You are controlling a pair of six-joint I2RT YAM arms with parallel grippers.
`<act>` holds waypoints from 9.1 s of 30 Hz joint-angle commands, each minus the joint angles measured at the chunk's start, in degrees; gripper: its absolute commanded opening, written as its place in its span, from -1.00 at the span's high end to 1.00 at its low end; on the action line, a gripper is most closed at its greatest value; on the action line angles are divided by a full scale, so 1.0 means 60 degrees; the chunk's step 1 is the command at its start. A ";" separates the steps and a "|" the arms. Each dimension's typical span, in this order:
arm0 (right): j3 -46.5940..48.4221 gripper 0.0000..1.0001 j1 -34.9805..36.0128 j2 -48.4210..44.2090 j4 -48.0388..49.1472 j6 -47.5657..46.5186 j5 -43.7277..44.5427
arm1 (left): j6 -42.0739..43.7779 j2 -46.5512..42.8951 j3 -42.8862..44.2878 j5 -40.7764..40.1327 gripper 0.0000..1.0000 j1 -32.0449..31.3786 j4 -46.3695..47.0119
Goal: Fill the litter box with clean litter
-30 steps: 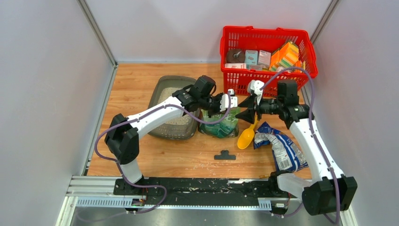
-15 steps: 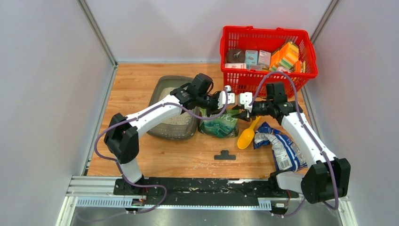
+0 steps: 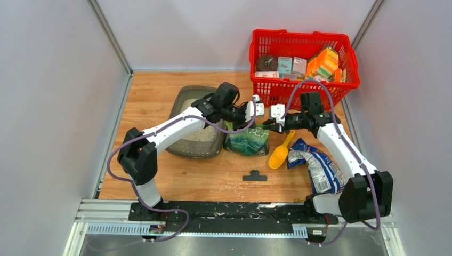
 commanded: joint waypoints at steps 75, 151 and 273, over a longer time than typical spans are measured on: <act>0.0899 0.86 0.0293 0.1491 -0.0171 0.3832 0.0556 | 0.3755 -0.0339 -0.0107 0.1573 0.58 0.2234 -0.4397; 0.3627 -0.38 -0.1450 0.0278 -0.4579 0.3495 -0.0045 | -0.1503 0.1229 0.0274 0.2144 1.00 0.0667 0.2090; 0.3391 1.00 0.2270 -0.0589 -0.1811 0.3950 0.1903 | -0.0463 -0.1848 0.0069 0.3023 0.48 0.1180 -0.0327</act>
